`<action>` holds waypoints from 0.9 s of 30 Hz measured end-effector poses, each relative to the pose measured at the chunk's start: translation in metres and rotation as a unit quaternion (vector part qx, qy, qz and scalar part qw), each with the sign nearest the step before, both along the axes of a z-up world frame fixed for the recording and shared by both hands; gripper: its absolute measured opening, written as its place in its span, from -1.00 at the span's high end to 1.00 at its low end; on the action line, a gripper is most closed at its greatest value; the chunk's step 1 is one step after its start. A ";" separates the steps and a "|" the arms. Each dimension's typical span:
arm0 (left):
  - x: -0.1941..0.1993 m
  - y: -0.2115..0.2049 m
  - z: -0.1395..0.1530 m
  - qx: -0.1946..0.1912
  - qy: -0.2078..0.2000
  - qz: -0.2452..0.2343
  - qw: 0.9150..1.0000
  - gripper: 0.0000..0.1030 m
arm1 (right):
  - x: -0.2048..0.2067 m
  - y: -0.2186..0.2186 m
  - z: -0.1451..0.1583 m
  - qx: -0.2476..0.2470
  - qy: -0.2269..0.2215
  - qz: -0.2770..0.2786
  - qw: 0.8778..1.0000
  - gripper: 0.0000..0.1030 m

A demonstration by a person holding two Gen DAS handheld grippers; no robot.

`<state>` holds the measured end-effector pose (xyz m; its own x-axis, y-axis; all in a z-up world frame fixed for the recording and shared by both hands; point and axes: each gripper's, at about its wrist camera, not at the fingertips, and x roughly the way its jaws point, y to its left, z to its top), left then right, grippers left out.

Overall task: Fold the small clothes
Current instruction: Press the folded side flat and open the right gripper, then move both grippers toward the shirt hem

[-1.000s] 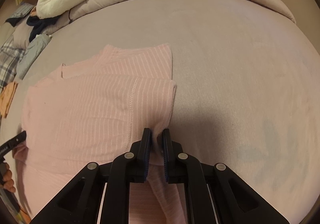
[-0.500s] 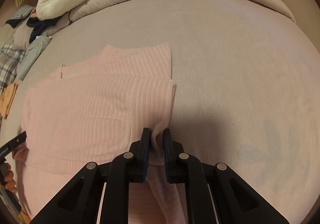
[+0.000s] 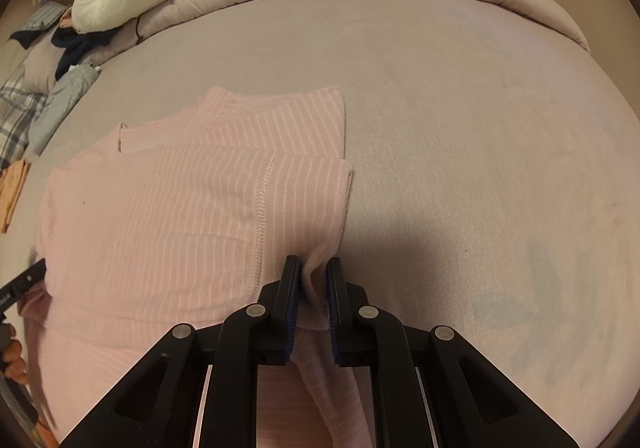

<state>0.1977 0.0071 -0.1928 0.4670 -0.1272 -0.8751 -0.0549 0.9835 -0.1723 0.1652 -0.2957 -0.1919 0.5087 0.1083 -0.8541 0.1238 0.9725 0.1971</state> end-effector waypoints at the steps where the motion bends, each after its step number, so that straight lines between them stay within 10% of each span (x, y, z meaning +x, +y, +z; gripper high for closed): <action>1: -0.001 0.000 0.001 0.003 0.001 0.005 1.000 -0.54 | 0.001 0.002 0.000 -0.008 0.001 0.001 1.000 0.84; 9: -0.027 0.000 0.027 -0.022 -0.007 0.004 1.000 -0.55 | 0.000 0.003 0.006 -0.009 -0.001 -0.012 1.000 0.74; 13: -0.049 -0.003 0.055 -0.015 -0.053 -0.005 0.998 -0.71 | -0.013 -0.002 0.017 -0.008 -0.014 -0.016 1.000 -0.10; 27: -0.123 0.003 0.088 -0.049 -0.118 0.002 0.992 -0.99 | -0.091 0.005 0.084 -0.005 -0.134 0.000 0.991 -0.67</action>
